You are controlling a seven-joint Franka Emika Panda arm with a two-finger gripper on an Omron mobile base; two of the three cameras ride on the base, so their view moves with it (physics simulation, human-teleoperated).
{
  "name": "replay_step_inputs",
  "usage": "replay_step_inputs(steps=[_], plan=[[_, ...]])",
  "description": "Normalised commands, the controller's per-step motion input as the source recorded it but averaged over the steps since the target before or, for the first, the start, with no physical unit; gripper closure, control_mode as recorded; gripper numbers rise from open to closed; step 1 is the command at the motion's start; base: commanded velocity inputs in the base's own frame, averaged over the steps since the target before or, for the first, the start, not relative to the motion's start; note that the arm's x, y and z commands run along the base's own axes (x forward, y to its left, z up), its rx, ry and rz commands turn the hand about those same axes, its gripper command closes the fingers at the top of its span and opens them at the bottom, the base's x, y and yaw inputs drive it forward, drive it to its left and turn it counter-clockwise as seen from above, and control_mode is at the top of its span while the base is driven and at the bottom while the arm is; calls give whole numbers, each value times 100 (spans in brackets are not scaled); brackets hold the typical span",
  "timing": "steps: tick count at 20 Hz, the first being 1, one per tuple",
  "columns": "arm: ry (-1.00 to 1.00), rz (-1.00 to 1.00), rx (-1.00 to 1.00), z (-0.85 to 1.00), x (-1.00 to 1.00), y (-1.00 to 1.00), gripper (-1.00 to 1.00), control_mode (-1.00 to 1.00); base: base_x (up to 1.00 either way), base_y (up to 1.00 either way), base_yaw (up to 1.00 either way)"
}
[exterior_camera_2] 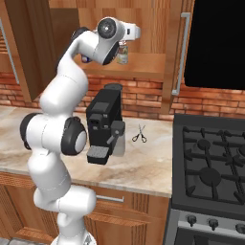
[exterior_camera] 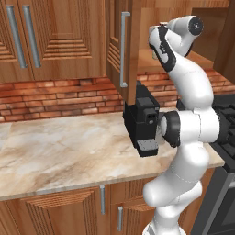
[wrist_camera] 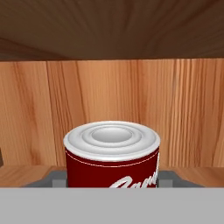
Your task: Stack two cans on top of the other two cans in the cabinet.
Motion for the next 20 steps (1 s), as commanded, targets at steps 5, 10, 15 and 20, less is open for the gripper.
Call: replay_step_inputs(steps=[5,10,15,20], plan=[[0,1,0,0,21,0,100,-100,0,0,0],[0,1,0,0,21,0,100,-100,0,0,0],[0,2,0,0,8,0,100,-100,0,0,0],[0,1,0,0,0,0,100,-100,0,0,0]])
